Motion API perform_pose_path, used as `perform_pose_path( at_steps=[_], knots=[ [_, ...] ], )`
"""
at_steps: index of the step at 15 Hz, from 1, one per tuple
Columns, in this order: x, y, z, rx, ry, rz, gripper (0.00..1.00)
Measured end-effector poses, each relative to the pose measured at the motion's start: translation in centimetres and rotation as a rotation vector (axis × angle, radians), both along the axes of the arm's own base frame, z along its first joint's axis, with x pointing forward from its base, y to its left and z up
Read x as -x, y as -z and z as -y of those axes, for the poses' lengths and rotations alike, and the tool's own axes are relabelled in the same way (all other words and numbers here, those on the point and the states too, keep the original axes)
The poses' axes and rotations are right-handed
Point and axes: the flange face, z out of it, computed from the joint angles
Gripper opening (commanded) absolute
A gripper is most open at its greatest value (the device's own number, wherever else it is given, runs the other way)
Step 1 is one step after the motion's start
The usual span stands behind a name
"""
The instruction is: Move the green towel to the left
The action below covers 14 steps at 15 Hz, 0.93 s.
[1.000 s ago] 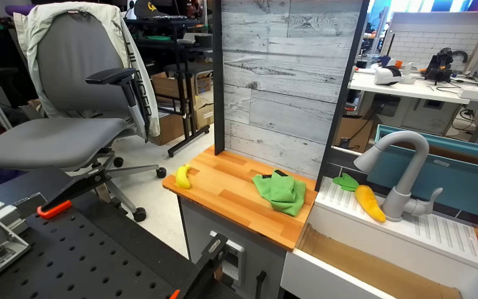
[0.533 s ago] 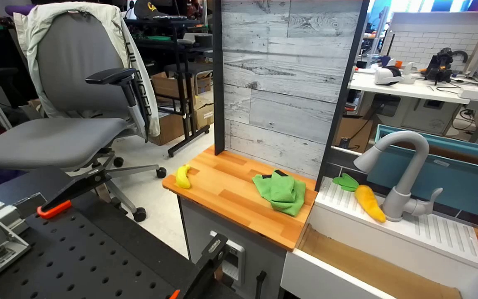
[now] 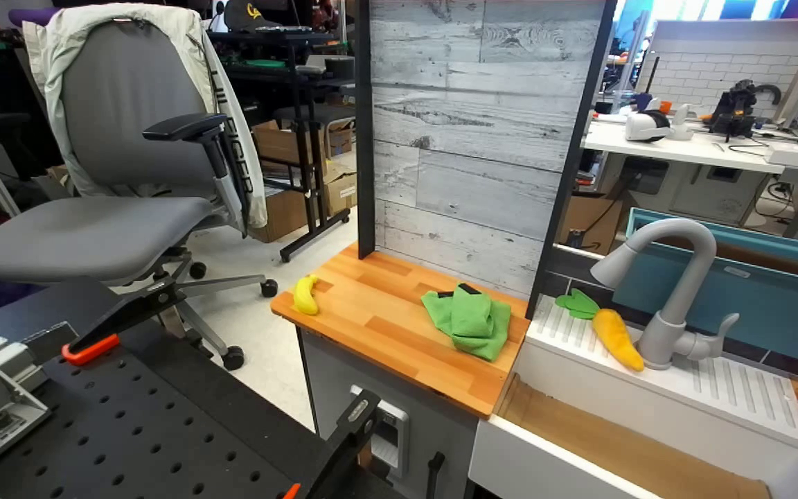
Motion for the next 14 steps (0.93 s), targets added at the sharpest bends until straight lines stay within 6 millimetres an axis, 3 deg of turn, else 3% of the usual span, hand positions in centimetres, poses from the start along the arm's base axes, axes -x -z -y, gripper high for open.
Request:
perform_pose_path(
  at_steps=[9,14],
  knots=[
    [-11.0,14.0,3.8,0.036,0.057,-0.186,1.0],
    [-15.9,22.5,5.0,0.041,0.074,-0.22,1.0]
  ],
)
